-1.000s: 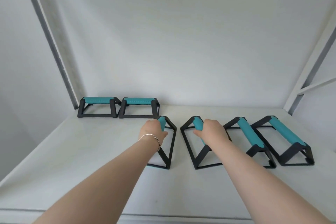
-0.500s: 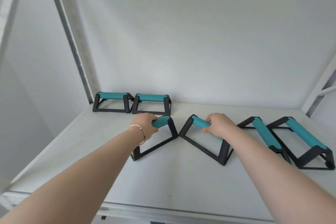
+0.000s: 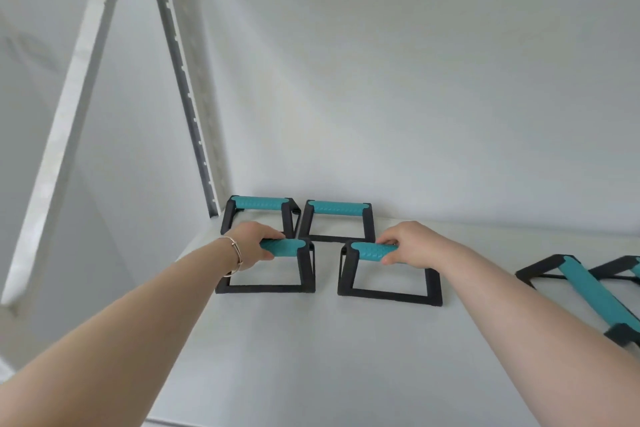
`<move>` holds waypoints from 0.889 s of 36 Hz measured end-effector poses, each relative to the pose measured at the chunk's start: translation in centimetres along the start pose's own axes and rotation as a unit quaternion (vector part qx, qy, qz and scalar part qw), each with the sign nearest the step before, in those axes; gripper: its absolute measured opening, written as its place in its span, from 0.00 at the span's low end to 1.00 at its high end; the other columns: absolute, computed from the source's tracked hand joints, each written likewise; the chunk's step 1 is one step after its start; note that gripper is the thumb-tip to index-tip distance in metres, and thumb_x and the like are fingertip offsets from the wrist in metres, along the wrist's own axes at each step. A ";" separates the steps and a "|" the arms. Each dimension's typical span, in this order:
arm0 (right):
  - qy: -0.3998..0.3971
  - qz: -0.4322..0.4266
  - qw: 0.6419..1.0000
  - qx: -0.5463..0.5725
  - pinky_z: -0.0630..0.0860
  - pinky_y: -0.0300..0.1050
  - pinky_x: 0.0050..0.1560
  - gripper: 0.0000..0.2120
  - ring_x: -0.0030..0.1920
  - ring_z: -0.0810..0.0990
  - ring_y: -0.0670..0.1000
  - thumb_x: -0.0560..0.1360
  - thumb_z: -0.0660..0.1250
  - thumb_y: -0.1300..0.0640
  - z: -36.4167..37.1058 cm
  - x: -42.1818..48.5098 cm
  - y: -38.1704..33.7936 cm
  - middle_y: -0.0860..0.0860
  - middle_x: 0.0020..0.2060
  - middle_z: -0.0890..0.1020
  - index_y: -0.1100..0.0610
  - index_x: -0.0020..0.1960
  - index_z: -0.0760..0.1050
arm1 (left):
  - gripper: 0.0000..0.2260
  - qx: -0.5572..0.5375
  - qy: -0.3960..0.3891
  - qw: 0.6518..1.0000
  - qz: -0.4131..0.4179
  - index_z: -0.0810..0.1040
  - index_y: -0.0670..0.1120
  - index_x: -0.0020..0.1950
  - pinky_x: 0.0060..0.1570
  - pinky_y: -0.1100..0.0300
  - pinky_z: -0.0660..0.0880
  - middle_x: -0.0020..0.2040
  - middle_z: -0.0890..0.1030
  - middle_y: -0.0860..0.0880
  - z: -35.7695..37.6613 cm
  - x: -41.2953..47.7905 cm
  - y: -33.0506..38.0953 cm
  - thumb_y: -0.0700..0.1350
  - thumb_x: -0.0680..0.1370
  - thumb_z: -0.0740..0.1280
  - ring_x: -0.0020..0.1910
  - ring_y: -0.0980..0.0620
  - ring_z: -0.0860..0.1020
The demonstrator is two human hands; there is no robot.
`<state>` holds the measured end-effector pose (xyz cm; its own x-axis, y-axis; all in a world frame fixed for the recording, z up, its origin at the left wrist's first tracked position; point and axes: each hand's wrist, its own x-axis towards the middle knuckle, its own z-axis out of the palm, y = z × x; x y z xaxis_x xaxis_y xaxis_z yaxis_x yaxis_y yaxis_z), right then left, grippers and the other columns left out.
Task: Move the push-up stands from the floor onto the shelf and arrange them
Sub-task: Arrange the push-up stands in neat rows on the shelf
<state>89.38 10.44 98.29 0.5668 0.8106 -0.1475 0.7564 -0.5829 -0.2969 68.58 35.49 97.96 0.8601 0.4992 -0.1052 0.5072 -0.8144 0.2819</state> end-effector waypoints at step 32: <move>0.003 -0.004 0.999 0.031 0.71 0.42 0.60 0.17 0.58 0.76 0.46 0.73 0.71 0.52 3.4 7.4 -6.7 0.42 0.56 0.80 0.45 0.62 0.78 | 0.19 -0.052 -0.011 0.997 0.057 0.76 0.57 0.66 0.59 0.68 0.65 0.61 0.78 0.54 -1.0 4.7 -10.0 0.43 0.76 0.69 0.52 0.56 0.72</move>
<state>87.41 20.55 95.96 0.5628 0.8148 -0.1392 0.7391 -0.5715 -0.3566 67.48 46.28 95.65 0.9132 0.3981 -0.0871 0.3990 -0.8301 0.3896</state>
